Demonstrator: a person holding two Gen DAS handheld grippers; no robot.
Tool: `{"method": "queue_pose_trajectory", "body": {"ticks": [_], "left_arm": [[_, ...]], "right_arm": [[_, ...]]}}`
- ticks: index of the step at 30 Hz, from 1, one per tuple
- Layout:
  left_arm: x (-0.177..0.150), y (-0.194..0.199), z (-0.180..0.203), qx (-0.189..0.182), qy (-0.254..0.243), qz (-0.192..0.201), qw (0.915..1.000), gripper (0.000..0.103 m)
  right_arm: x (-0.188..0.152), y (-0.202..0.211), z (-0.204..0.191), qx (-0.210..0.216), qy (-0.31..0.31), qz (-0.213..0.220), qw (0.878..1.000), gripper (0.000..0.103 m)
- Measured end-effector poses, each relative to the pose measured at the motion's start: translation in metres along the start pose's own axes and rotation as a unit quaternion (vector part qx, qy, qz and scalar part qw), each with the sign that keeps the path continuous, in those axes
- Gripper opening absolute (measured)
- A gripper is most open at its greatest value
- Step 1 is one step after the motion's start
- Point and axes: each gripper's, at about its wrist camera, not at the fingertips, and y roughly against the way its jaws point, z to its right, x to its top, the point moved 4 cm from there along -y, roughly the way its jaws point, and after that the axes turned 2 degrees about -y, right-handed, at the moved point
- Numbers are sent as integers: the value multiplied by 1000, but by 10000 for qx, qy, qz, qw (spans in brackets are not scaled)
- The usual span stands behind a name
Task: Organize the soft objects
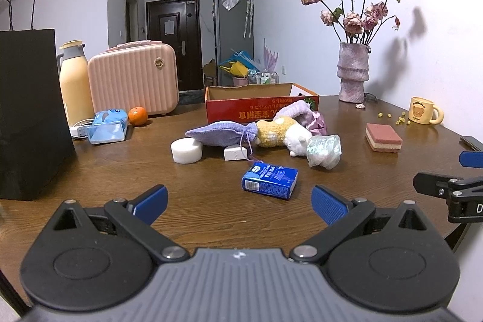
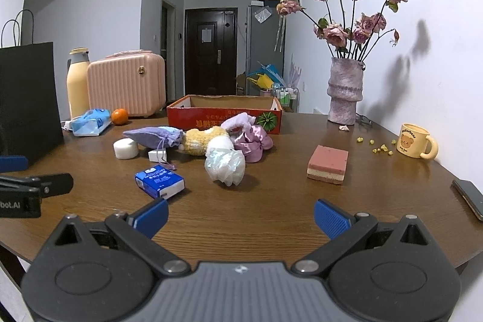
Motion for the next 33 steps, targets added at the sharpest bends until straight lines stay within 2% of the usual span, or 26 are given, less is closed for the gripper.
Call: {"method": "queue_pose_trajectory", "body": {"ticks": [33], "left_arm": [[5,-84,11,-84,-5,-417,9991,103]], "right_arm": [[-1,-78,23,-55,-165,-340,9993,103]]}}
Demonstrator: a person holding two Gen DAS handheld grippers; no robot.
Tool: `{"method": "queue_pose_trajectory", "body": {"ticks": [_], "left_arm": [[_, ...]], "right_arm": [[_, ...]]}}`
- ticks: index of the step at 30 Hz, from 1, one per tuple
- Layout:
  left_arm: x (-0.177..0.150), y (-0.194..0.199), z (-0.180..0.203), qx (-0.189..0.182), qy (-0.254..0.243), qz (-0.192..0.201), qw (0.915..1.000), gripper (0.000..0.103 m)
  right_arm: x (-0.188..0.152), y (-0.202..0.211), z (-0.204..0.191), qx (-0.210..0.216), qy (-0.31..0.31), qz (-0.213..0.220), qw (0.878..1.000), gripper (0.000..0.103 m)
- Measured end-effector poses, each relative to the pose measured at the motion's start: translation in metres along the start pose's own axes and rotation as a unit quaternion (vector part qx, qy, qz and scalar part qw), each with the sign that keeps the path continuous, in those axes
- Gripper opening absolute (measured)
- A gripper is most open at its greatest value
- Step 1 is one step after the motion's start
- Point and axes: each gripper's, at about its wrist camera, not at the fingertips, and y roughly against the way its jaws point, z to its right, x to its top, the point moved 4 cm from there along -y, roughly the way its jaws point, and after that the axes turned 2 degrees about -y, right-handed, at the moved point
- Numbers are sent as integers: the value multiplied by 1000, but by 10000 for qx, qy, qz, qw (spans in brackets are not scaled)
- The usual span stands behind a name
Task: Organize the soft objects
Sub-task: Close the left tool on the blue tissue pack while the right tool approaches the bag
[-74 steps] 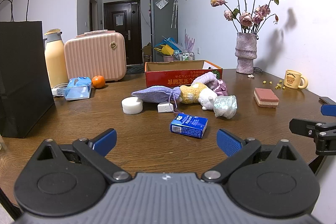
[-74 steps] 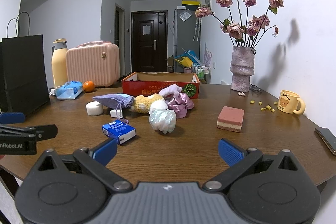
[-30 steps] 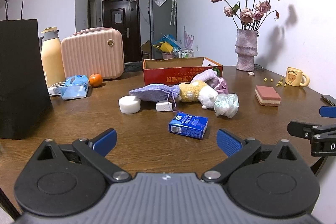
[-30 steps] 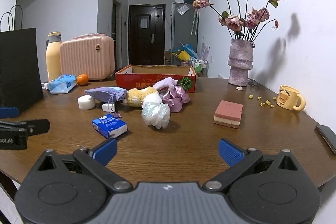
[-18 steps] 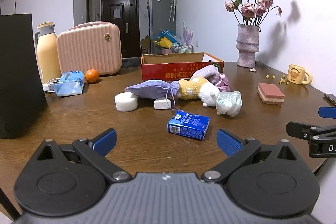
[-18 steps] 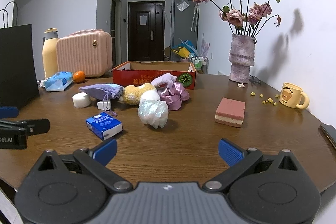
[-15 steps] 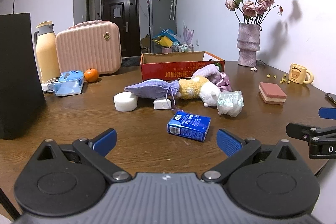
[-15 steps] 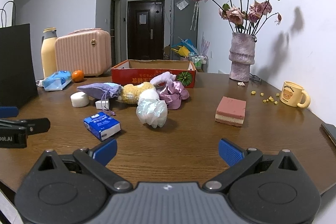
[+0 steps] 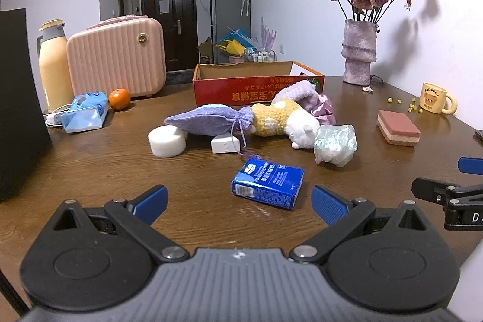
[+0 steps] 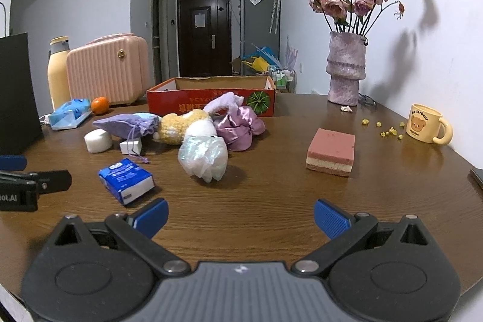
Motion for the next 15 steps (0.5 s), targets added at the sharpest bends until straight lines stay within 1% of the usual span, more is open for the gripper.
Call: {"method": "queue_pose_trajectory", "body": {"ticks": [11,15], "left_arm": [[11,-35,10,-148,-140,-189,9996,103],[17,-50,11,-230,-121,-284,9993,103]], "right_arm": [[1,-26,18,-72,-145,-103,9998,103],[1,-34,25,-114,-235,-126,9996,103]]}}
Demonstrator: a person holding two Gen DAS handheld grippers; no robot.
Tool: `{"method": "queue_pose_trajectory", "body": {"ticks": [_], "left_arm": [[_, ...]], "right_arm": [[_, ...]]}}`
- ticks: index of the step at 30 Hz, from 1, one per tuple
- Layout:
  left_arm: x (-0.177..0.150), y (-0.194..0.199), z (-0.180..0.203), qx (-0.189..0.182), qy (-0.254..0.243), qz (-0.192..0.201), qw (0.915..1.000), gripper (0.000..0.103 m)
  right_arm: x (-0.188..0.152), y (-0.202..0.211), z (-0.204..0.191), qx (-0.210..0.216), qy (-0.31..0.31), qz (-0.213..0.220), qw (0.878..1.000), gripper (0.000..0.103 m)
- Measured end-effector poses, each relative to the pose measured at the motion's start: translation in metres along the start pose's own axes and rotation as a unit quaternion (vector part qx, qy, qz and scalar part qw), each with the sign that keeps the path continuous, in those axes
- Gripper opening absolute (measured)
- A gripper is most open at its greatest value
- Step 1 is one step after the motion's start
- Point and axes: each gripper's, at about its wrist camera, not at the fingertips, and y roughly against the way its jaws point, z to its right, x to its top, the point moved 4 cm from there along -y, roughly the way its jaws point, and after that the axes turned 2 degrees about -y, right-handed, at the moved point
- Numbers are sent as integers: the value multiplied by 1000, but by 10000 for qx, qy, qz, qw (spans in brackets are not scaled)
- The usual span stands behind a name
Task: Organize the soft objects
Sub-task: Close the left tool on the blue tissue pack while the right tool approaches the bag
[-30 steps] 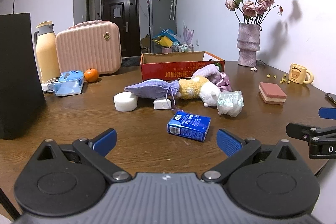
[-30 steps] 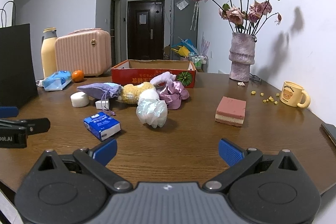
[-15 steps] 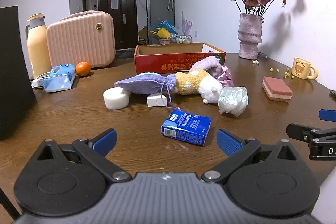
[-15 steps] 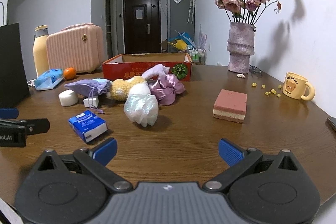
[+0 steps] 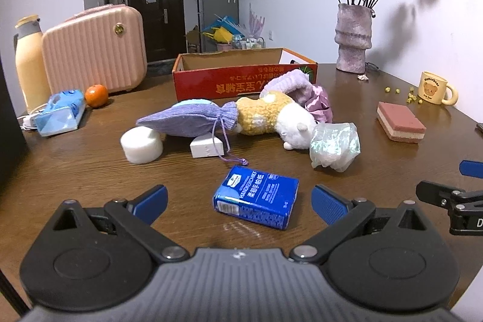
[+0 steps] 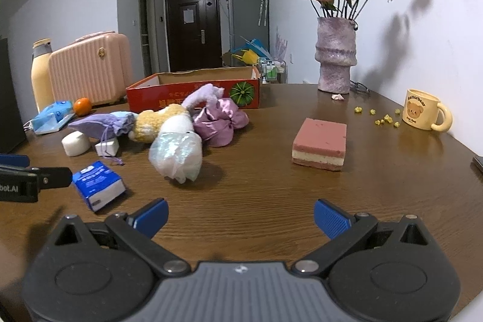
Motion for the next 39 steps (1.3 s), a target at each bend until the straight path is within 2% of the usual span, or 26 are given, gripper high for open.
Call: {"method": "queue_pose_trajectory", "body": {"ticks": [6,10,15,21,25,39], "left_arm": [[4,-23,1,-60,-152,-97,9998,103],[4,-46,2,-313,-96,-334,9989,103],[1,-72,2,-435,68,-717,9965,103],[0,-83,-4,-368,190,-755,9963,103],[-3,-93,-3,-391,167,-939,9947,103],[-3,-96,0,-277,-24,-919,9954,101]], "right_arm": [[0,-10,5,-62,-48,-62,10000,103],[0,-14,7,-115,-69,-84,9999,103],[0,-20,9,-180,-93,-124,9997,103],[1,-25,7,-172,-114,-137,9997,103],[1,-27,6,-171,-112,-156,9997,103],[-2,-33,2,-213,-126,-259,9994,103]]}}
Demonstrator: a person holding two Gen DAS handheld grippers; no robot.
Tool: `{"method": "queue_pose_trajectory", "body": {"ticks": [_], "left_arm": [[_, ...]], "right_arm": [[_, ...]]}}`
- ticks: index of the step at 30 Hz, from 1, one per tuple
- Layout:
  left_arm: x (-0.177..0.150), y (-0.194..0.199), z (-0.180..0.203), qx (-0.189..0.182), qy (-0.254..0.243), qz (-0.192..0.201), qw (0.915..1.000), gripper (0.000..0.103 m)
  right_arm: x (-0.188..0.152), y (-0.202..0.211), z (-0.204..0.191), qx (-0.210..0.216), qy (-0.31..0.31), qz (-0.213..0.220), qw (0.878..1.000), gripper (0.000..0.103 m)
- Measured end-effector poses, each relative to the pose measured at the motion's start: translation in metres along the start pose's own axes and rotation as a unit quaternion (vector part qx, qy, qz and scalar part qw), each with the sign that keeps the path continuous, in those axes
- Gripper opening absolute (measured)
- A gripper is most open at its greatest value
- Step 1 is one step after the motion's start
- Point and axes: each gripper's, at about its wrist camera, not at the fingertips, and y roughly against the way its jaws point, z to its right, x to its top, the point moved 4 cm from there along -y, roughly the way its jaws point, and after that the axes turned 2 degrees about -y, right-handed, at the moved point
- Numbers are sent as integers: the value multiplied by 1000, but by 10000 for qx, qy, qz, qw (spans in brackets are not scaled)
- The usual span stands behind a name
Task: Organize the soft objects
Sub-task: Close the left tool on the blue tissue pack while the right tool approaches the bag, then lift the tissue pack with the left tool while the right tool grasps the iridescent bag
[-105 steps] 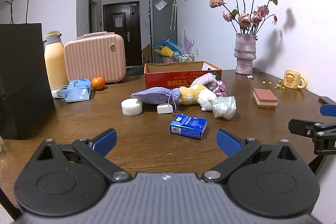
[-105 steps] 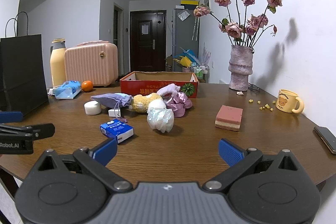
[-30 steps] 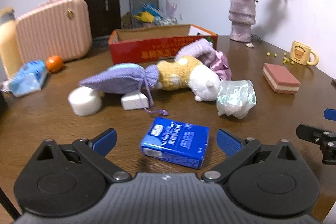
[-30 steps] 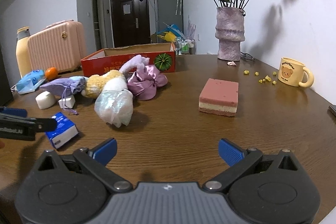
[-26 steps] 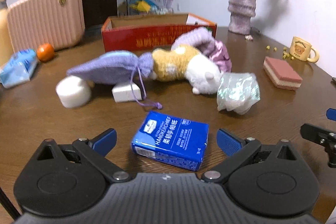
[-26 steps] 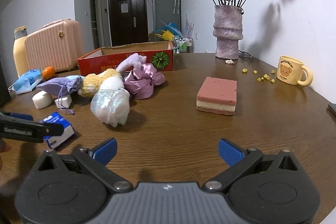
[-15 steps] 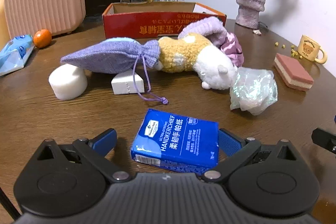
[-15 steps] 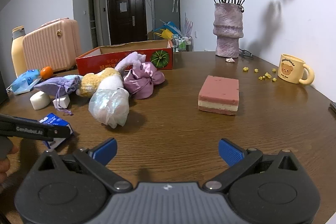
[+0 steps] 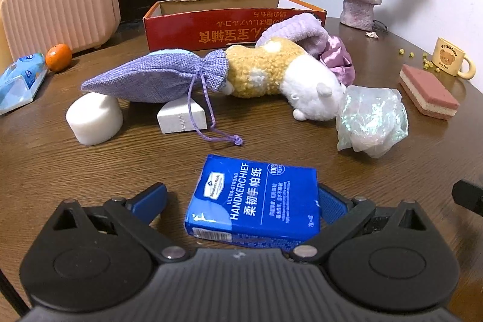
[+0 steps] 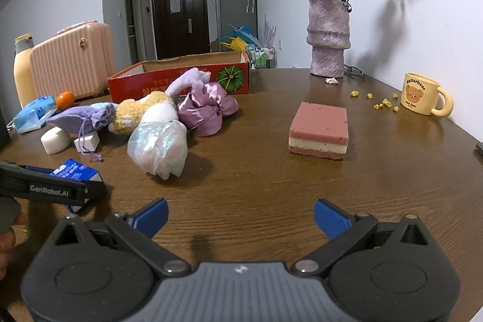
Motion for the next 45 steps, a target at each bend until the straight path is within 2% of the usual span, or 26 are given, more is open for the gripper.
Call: {"method": "queue_pose_trajectory", "body": {"ticks": [4,5,9,21,35,45], "left_arm": [[1,5,1,-90,-47,139,9999,76],[2,6,1,-100,-58,169,9998,75],[3,9,-4,-189,54,235,9995,74],[9,30,-19,-85,311,713,9969,74],[11,48,-62,214,805,1100,9904,74],[9,55,-94,440,1116,1213,9853,75]], "right_arm": [[0,-4,0,-64,14,-59,10000,103],[0,-5,-1,-78,19,-66,9999,103],[1,-8,-3,-107,48,-82,9999,103],[9,-15,-19,-22,223,-96,9997,103],[28,-33,-54,272,499,-68,9984,103],[39,-59,-79,496,635,-142,9966,103]]}}
